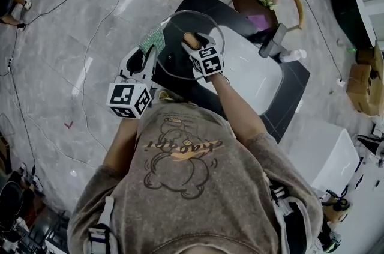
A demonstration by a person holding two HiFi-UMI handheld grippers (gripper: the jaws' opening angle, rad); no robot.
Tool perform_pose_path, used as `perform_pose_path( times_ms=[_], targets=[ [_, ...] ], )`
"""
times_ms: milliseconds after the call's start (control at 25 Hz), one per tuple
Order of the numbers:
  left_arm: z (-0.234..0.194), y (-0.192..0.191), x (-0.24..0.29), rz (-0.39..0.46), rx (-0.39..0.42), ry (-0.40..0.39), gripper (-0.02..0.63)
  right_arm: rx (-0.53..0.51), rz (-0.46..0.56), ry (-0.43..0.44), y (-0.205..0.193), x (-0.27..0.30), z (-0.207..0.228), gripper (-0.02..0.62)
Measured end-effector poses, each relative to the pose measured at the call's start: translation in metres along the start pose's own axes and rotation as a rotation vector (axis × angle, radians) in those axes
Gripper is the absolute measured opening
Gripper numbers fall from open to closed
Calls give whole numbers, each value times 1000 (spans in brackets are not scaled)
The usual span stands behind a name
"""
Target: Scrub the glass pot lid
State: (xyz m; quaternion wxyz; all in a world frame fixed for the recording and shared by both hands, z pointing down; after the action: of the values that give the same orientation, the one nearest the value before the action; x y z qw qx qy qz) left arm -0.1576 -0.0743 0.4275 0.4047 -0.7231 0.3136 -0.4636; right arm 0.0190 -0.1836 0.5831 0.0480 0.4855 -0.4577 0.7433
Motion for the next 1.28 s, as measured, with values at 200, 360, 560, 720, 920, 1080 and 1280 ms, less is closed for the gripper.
perform_pose_path(
  times_ms=[200, 360, 560, 720, 920, 1080, 1280],
  targets=[
    [-3, -2, 0, -3, -3, 11, 84, -24, -34, -27, -1, 6, 1, 230],
    [-5, -3, 1, -7, -6, 13, 84, -45, -46, -21, -5, 13, 0, 208],
    [-4, -7, -3, -12, -9, 9, 84, -83, -76, -46, -6, 12, -5, 186],
    [-4, -7, -5, -14, -3, 12, 84, -92, -67, -46, -1, 10, -4, 182],
    [-4, -8, -8, -13, 4, 18, 84, -76, -71, -43, -4, 12, -3, 179],
    [-6, -6, -14, -6, 8, 21, 84, -69, -95, -42, -10, 6, -10, 179],
    [-7, -5, -15, 1, 2, 21, 84, -91, -42, -46, 0, -18, -16, 179]
  ],
)
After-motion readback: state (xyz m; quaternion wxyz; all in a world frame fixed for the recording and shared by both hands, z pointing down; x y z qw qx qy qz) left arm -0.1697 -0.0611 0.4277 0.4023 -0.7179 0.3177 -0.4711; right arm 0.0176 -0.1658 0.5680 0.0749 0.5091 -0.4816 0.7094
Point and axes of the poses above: the fingertips, and each gripper's own axes: x forward along the fingers, z to its right, y out of its top, the point moved 7 cm from there along -x, backward along the fingers, and after that the axes turned 12 degrees about -z, right-handed, at the moved point
